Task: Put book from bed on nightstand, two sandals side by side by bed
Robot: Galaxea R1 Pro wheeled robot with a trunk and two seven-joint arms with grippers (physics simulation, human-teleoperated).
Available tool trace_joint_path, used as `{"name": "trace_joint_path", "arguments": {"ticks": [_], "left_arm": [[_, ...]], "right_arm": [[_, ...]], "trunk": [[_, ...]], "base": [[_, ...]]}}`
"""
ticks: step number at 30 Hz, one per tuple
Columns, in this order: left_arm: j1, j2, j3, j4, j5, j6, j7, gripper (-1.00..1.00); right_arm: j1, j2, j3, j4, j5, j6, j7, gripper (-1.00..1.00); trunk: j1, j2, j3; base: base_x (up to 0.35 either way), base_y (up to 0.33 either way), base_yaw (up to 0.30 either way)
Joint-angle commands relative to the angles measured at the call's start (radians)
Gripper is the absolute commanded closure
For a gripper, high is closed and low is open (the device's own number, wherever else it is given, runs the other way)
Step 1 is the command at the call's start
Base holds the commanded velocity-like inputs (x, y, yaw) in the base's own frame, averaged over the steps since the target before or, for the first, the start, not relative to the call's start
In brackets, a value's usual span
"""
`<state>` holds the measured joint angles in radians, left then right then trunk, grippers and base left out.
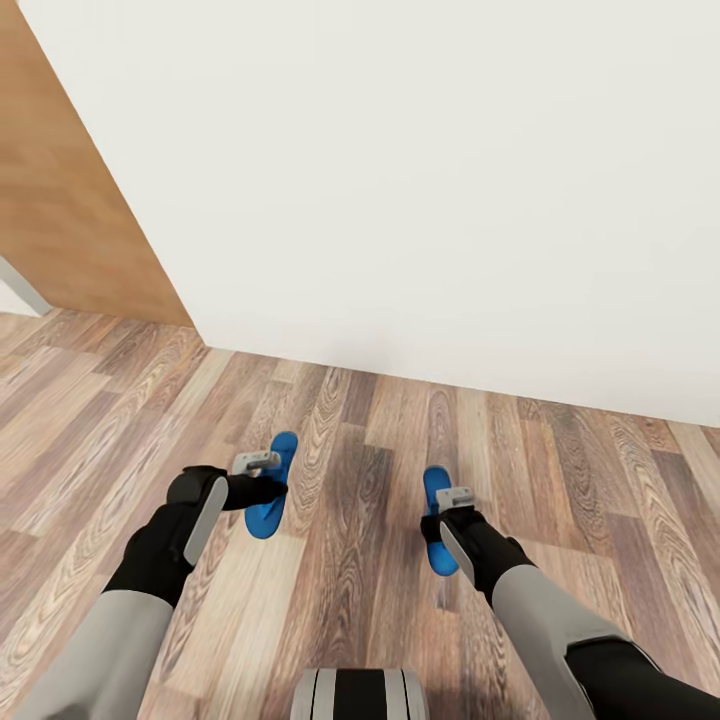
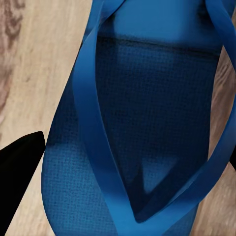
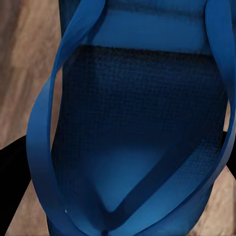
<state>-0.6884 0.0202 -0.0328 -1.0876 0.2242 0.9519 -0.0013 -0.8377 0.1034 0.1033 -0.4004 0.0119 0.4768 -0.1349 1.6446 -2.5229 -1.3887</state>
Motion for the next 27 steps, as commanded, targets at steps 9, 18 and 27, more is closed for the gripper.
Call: {"name": "trace_joint_path", "arguments": {"ticks": [9, 18, 27], "left_arm": [[0.000, 0.000, -0.002, 0.007, -0.002, -0.030, 0.006, 1.00], [0.000, -0.001, -0.002, 0.008, 0.000, -0.057, 0.006, 1.00], [0.000, -0.001, -0.002, 0.008, 0.000, -0.063, 0.005, 1.00]], "right_arm": [[0.000, -0.002, 0.006, -0.004, 0.001, 0.003, -0.004, 1.00], [0.000, -0.003, 0.005, -0.005, 0.002, 0.005, -0.005, 1.00], [0.001, -0.003, 0.007, -0.005, 0.002, 0.007, -0.005, 1.00]], "trunk": [[-0.004, 0.002, 0.034], [-0.008, 0.004, 0.069], [-0.012, 0.006, 0.104]], "base": [[0.000, 0.000, 0.000], [0.000, 0.000, 0.000], [0.000, 0.000, 0.000]]}}
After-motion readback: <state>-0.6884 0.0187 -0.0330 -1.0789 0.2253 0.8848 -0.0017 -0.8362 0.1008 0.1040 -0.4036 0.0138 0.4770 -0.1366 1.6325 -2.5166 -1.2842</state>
